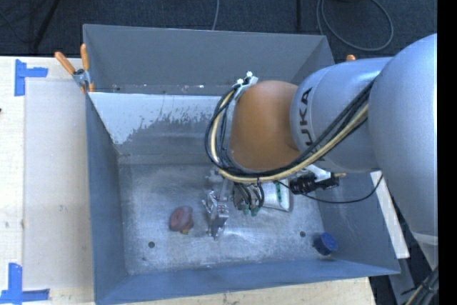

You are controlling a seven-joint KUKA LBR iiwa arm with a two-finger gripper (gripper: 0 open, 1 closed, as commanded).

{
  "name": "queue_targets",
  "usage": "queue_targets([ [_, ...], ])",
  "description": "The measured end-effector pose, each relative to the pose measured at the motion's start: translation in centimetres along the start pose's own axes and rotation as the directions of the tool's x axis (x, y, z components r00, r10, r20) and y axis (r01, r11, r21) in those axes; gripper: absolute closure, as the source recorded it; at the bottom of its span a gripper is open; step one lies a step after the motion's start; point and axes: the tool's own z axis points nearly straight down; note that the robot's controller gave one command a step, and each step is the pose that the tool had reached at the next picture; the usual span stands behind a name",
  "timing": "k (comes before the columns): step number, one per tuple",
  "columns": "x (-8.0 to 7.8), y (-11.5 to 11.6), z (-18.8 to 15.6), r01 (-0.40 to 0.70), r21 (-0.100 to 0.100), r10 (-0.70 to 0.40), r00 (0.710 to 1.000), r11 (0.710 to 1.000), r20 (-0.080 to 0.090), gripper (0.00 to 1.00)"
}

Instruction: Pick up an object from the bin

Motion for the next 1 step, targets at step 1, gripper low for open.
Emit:
queue_targets([
  [1, -2.4, -5.41, 3.11, 0.068, -0.009, -0.068, 0.998, 0.998, 0.012, 0.0],
])
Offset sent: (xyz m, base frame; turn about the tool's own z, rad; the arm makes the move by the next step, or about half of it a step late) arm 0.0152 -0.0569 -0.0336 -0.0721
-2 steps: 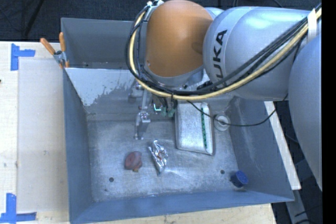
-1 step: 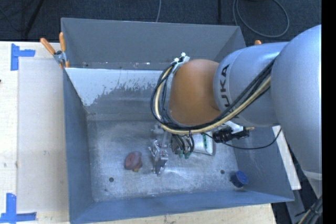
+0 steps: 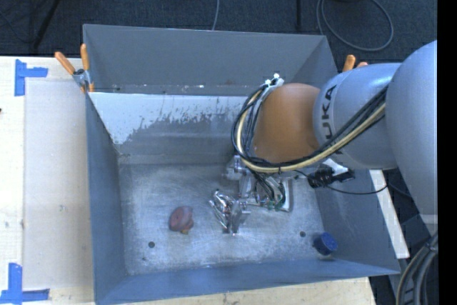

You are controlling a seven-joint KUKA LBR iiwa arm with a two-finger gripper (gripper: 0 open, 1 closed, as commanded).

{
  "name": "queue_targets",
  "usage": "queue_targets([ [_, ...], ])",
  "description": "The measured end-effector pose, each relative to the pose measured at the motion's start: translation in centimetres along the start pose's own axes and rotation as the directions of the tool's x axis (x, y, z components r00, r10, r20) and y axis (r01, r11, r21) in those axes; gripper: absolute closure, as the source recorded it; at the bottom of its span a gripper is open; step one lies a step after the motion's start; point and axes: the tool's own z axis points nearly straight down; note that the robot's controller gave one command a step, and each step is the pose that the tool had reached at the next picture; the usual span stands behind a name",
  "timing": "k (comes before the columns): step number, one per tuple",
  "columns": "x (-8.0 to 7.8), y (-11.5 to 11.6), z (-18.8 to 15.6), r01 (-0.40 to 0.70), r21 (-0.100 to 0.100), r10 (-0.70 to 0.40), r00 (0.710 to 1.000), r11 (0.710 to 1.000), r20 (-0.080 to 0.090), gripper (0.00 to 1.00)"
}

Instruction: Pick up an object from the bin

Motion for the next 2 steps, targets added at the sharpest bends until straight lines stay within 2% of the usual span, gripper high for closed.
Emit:
queue_targets([
  [1, -0.1, 0.1, -0.3, 0.0, 0.001, 0.0, 1.0, 1.0, 0.001, 1.0],
  [2, -0.2, 0.6, -13.0, 0.248, 0.005, -0.248, 0.969, 0.969, 0.005, 1.0],
])
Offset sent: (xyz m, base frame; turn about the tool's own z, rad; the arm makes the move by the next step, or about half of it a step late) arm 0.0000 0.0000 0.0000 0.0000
